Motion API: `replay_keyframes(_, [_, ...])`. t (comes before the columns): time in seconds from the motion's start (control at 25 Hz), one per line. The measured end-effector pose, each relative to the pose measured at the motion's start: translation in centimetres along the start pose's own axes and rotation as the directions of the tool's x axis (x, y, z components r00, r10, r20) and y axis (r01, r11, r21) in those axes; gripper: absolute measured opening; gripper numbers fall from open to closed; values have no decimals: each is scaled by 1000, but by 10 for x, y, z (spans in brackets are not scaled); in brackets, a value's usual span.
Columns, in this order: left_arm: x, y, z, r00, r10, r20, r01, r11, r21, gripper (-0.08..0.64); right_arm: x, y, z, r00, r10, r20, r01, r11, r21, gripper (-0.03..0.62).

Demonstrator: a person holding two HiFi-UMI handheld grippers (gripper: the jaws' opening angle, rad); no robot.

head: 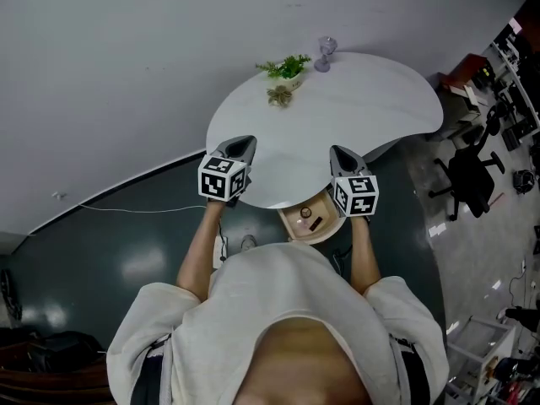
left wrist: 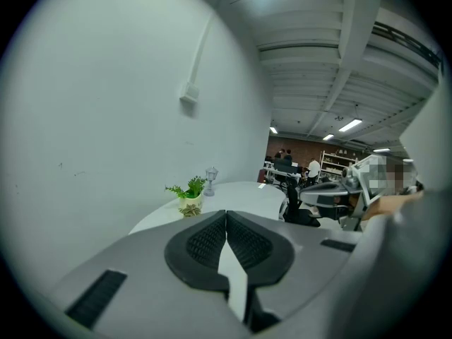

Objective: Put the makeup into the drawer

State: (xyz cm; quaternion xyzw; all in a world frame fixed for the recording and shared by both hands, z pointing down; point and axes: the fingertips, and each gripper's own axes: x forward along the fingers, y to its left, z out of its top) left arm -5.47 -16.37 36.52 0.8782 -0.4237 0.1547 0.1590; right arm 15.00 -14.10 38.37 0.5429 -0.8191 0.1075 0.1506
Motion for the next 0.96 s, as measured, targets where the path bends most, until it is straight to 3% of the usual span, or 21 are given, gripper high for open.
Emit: replay_keyframes(0.96, [11,1,-6,1000,-19,-9,18,1000,-12,11,5,2,-9,1000,-13,-23,13,1000,-18,-3])
